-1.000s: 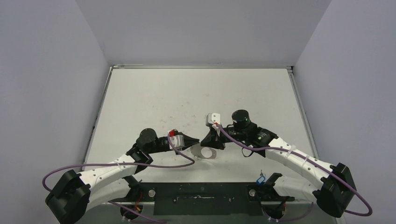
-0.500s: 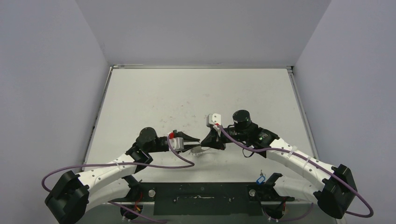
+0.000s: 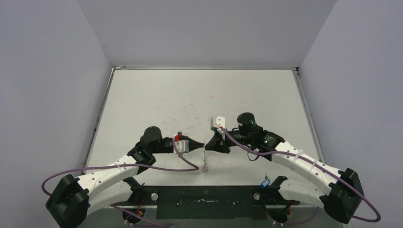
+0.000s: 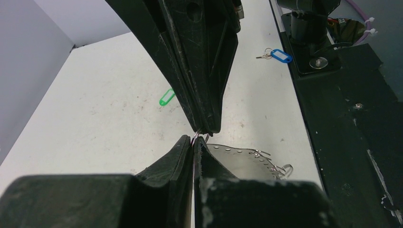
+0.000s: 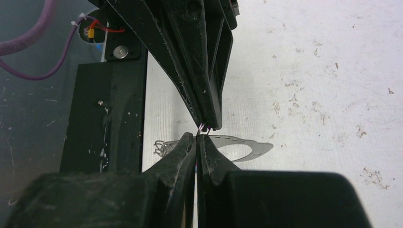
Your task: Put the keys on the keyring
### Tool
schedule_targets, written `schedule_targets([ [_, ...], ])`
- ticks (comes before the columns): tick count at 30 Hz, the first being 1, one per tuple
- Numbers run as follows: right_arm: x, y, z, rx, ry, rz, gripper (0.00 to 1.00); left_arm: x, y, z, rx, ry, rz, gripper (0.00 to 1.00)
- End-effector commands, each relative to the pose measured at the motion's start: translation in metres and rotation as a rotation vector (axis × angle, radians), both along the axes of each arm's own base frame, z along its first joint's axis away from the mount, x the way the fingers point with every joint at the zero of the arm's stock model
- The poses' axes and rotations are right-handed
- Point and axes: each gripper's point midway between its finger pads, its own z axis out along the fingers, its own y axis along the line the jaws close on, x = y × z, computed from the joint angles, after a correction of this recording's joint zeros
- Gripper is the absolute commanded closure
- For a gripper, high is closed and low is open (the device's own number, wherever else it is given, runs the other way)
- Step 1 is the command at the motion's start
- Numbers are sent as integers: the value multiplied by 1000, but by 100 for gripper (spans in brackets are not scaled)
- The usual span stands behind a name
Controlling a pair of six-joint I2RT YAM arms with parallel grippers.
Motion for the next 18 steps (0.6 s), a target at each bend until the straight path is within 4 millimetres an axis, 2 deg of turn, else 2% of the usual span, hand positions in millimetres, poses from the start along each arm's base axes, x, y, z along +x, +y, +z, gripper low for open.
schedule_targets([
  [1,7,7,29,98,-116,-13,100,-1,-2,28,-14,-68,-17,100],
  [4,18,3,31,95,-136,-84,99,3,1,30,9,-55,19,100],
  [5,21,2,32,96,-145,-101,93,5,2,31,19,-54,32,100],
  [8,28,-2,34,93,-166,-153,63,9,6,30,68,-43,63,100],
  [10,31,-5,36,93,-182,-177,52,10,8,27,110,-34,76,100],
  [13,33,-7,37,90,-200,-191,48,13,11,25,173,-19,100,100],
  [18,34,-6,32,59,-199,-186,48,18,16,20,268,1,146,100],
])
